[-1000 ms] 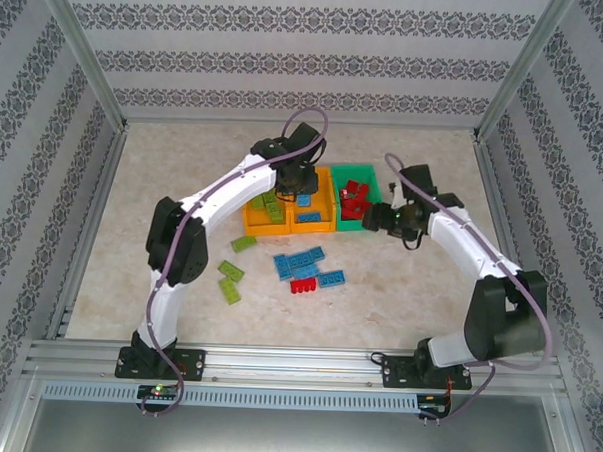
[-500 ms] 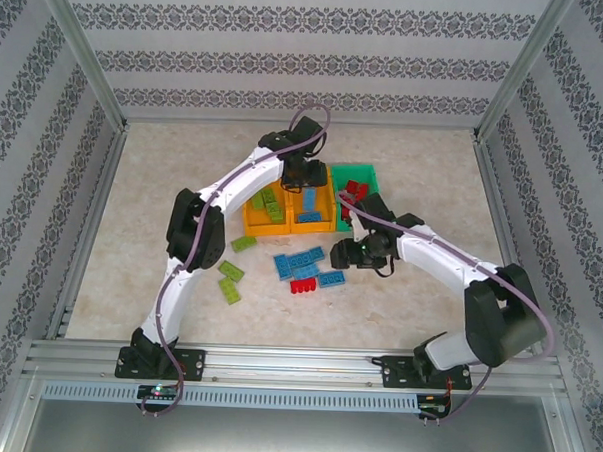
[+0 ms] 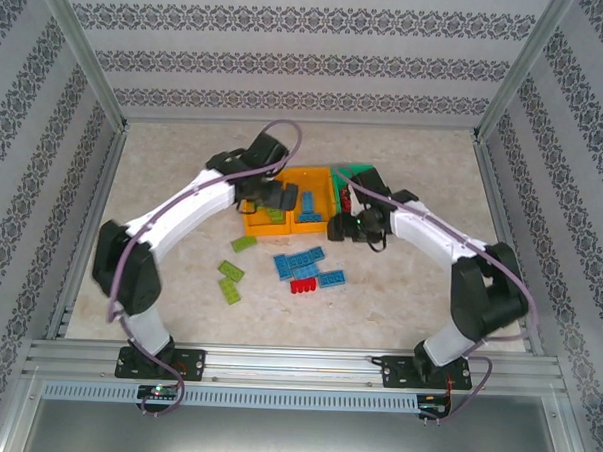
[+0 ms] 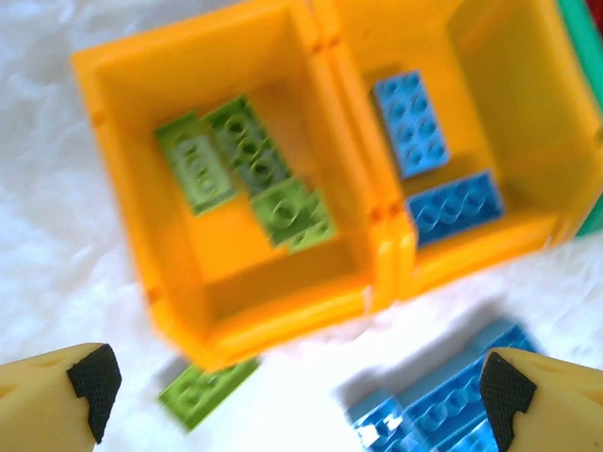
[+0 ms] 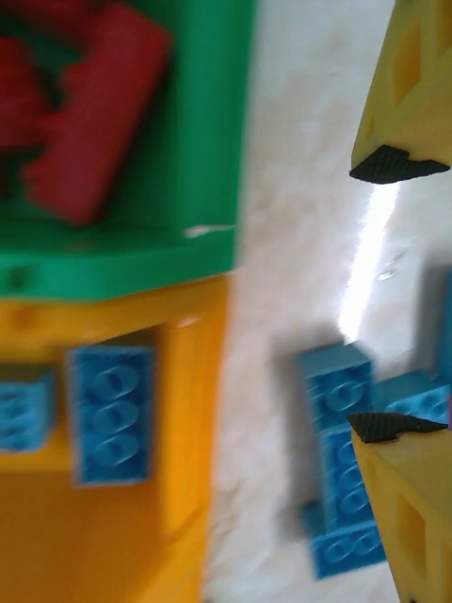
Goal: Sort the legos into containers by color
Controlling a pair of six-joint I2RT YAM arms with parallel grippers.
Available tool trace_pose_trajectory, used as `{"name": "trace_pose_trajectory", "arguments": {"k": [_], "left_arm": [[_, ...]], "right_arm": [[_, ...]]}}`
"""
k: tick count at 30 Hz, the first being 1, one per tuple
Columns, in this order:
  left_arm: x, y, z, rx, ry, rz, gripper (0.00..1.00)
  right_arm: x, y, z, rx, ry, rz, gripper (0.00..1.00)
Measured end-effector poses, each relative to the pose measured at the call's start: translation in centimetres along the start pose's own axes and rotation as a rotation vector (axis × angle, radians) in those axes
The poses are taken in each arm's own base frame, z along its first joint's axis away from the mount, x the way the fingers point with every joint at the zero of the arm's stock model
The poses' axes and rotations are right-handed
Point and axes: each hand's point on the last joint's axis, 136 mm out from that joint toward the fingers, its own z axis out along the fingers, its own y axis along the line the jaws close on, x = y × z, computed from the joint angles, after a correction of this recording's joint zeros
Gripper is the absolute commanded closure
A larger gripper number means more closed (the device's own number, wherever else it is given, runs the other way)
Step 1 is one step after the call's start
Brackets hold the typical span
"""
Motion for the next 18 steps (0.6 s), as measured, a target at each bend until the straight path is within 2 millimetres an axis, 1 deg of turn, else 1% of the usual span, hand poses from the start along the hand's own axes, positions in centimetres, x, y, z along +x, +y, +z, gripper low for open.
{"name": "trace_pose_trajectory", "arguments": {"k": [2,4,6,7,8,10,12,14,18], "left_arm": [[2.5,1.4,-0.2,-0.017,0.024,0.032,0.0],[4.4,2.5,0.2,-0.031,0.057,0.054,0.0],[6.1,3.4,0.8,-0.039,0.096,0.079,0.0],[6.8,3.7,1.1,-0.042,0.114,0.095,0.0],[7.4,3.8,1.3,-0.042,0.129,0.115,0.0],[7.8,3.8,1.5,-0.03,0.145,0.153,0.01],[7.9,3.6,1.6,-0.015,0.148,0.193,0.01],[8.0,3.4,1.8,0.0,0.158,0.235,0.01],[8.7,3.1,2.8,0.017,0.194,0.311,0.02]], "right_arm": [[-2.7,1.3,0.4,-0.017,-0.027,-0.003,0.35],[-4.8,2.5,0.8,-0.026,-0.043,-0.003,0.36],[-6.6,3.1,1.3,-0.004,-0.056,-0.004,0.39],[-7.5,3.1,1.6,0.014,-0.065,0.002,0.4],[-7.9,3.0,1.9,0.034,-0.069,0.006,0.42],[-8.2,2.3,2.3,0.078,-0.067,0.021,0.43],[-7.9,0.9,2.5,0.125,-0.049,0.039,0.43],[-8.1,0.0,2.3,0.156,-0.053,0.052,0.43],[-8.0,-2.5,2.2,0.213,-0.047,0.085,0.44]]}}
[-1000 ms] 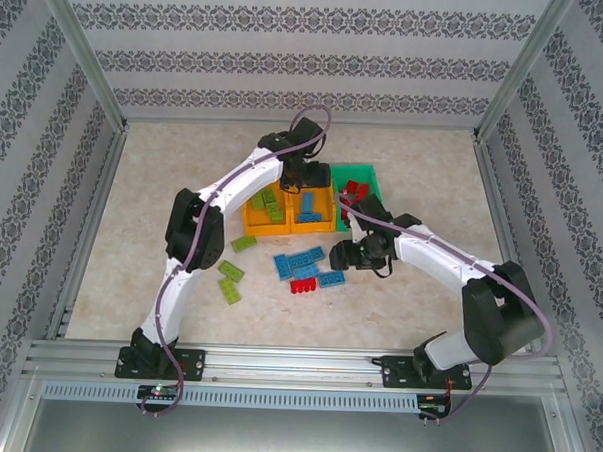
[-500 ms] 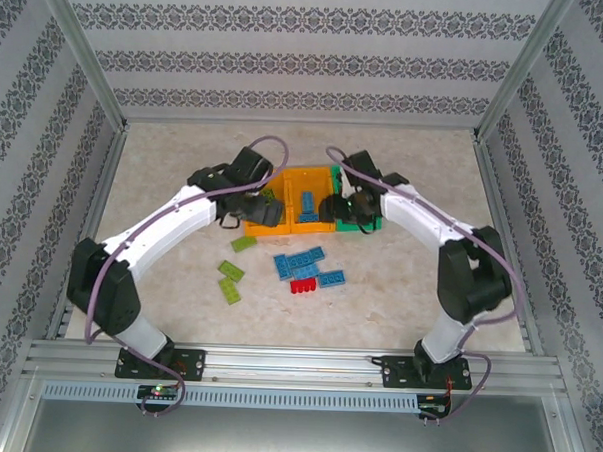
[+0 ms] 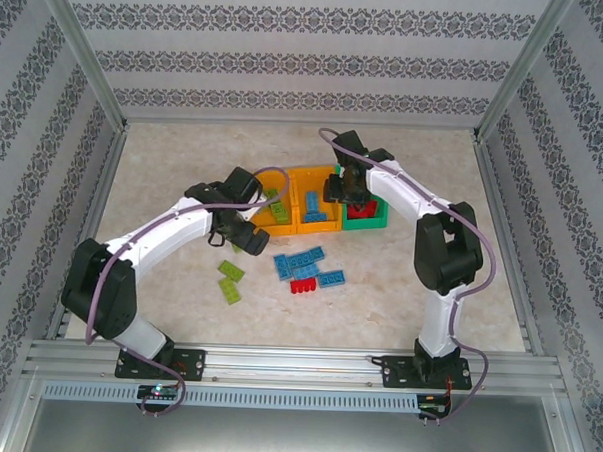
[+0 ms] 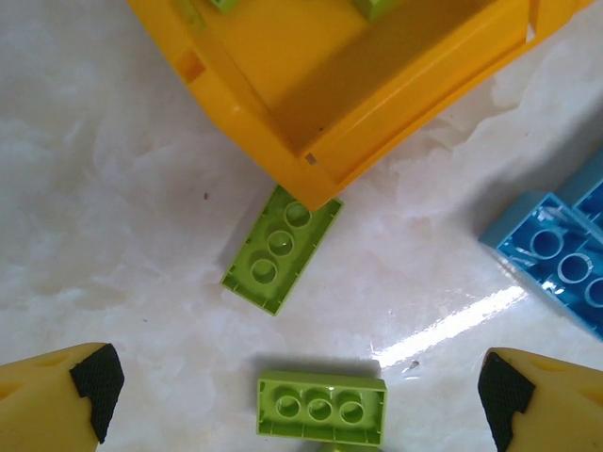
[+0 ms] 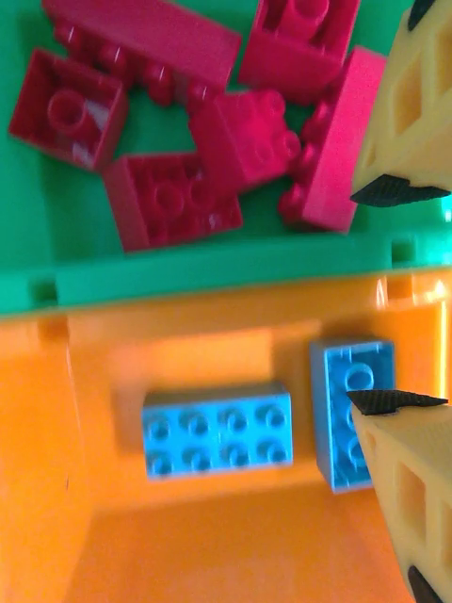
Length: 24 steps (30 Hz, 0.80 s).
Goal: Sort the legos into containers by color
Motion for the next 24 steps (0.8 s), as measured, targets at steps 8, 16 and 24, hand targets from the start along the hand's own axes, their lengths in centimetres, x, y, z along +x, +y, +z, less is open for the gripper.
{"name": "trace_pose_trajectory", "arguments": {"k": [8,16,24], "left_arm": [[1.3,-0.8,4.8,0.039,0.125,0.109,0.05],[1.7,0.1,7.4,0.067,0.163,0.118,0.09],[0.8,0.7,9.0,0.11,0.16,0.136,0.13]], "right_arm": [[-0.5,-1.2,0.5,0.022,0.018,0.026,0.47],[-0.4,-1.0,1.7,0.019,0.041,0.039,0.56],[-0.6,-1.3,1.6,0.013,0.046,0.062,0.56]]}}
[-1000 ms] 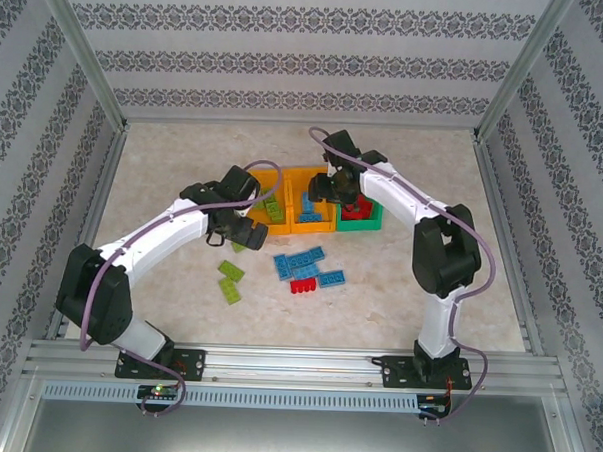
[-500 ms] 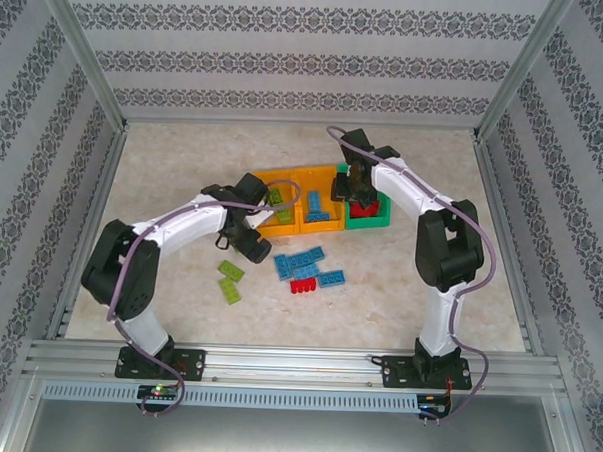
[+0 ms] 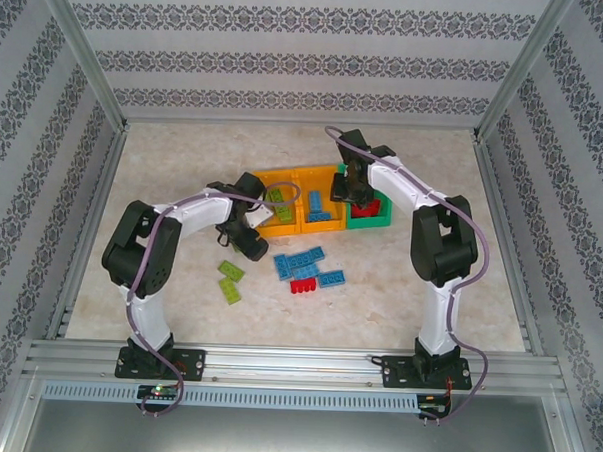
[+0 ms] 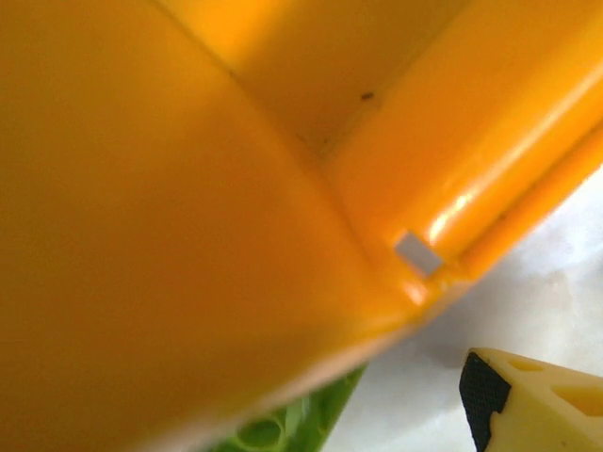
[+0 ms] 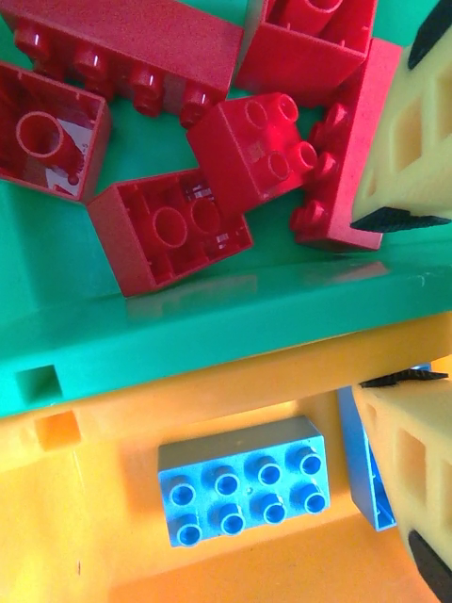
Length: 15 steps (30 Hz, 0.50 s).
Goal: Sort the legos into containers by color
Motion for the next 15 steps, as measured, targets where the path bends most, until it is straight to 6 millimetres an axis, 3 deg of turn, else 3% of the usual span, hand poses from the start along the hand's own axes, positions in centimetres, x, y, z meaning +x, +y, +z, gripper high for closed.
{"name": "trace_pose_trajectory", "arguments": {"k": [5,9,15], "left_arm": [[-0.9,0.4,0.3,0.033,-0.026,0.004,0.18],[-0.9,0.6,0.3,0.047,-0.03,0.01,0.29],[-0.8,0.7,0.3,0.056,-0.043,0.001,0.34]], "right_arm": [[0.0,0.0,-0.1,-0.002,0.001,0.018,0.56],[-0.3,0.2,0.0,-0.003,0.0,0.033,0.57],[-1.4,0.7,0.4,-0.009,-0.011,0.061,0.57]]}}
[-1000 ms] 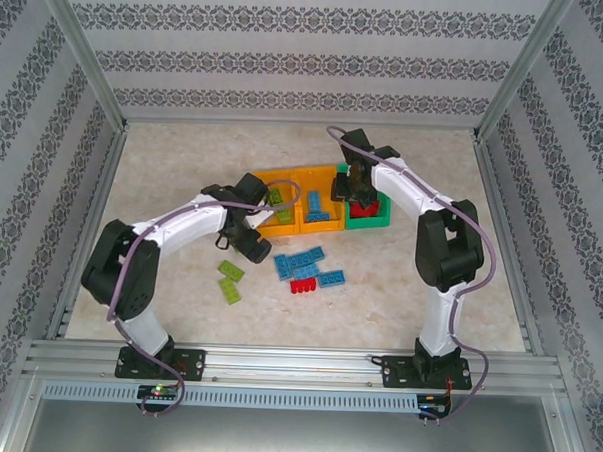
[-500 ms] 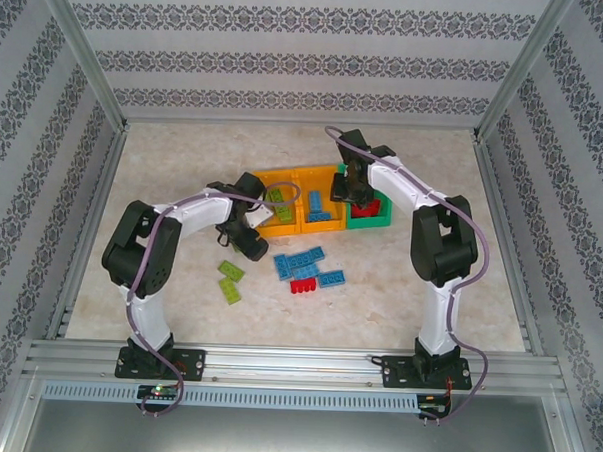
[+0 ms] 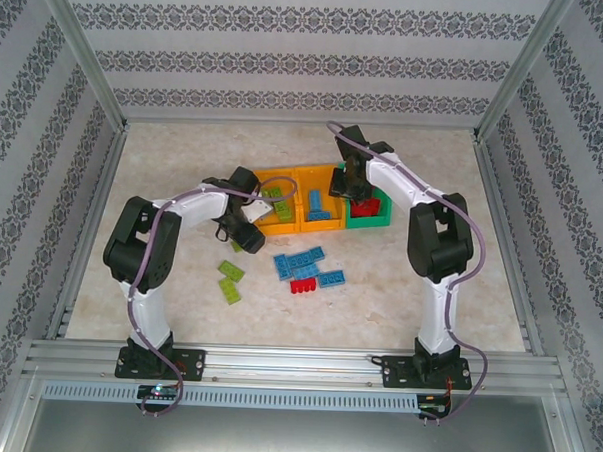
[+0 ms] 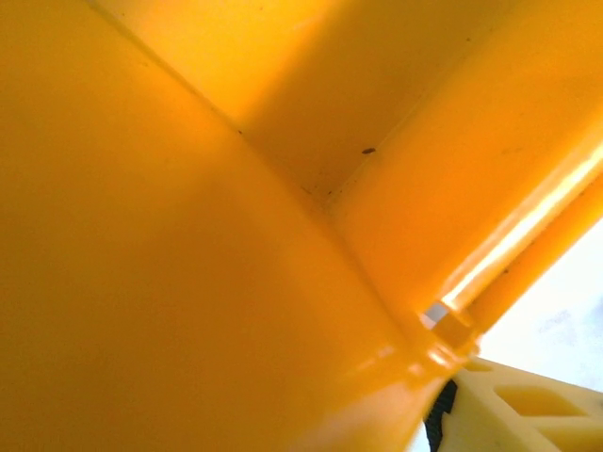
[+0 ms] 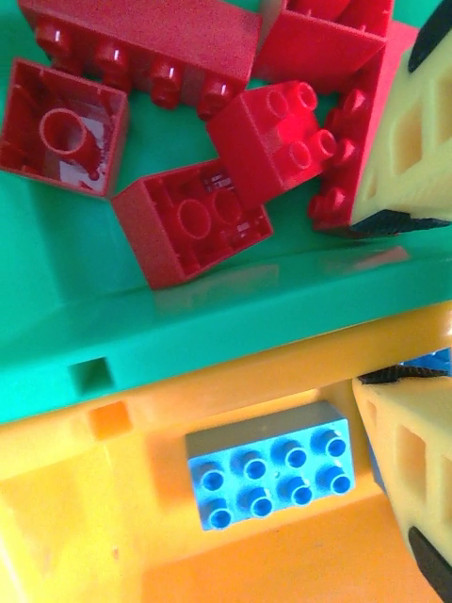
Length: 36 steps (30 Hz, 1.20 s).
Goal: Sort the legos into containers by color
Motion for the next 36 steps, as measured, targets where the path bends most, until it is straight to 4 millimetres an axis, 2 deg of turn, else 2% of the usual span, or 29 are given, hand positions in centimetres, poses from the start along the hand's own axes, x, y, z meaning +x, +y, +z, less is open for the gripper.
{"name": "trace_pose_trajectory", "arguments": {"k": [10,14,19,23,30,36], "left_arm": [[1.5,-0.7,-0.4,0.018,-0.021,-0.035,0.45],[1.8,-0.9,-0.4,0.024,-0.021,-0.051,0.54],[2.0,-0.9,-0.5,0.023,-0.02,-0.068,0.54],[2.6,-0.8,-0.9,-0.002,-0.024,-0.095,0.65],[3.1,0.2,-1.7,-0.068,-0.029,-0.159,0.63],[2.3,0.9,-3.8,-0.119,-0.089,-0.19,0.64]], "right_arm": [[-1.7,1.0,0.9,-0.015,-0.016,0.037,0.57],[-1.9,1.2,1.3,-0.019,-0.013,0.041,0.57],[-2.0,1.1,1.3,-0.028,-0.006,0.046,0.57],[-2.0,1.1,1.2,-0.042,0.002,0.052,0.57],[-2.3,0.6,1.2,-0.047,0.004,0.067,0.57],[-2.4,0.4,1.2,-0.053,0.007,0.073,0.57]]}}
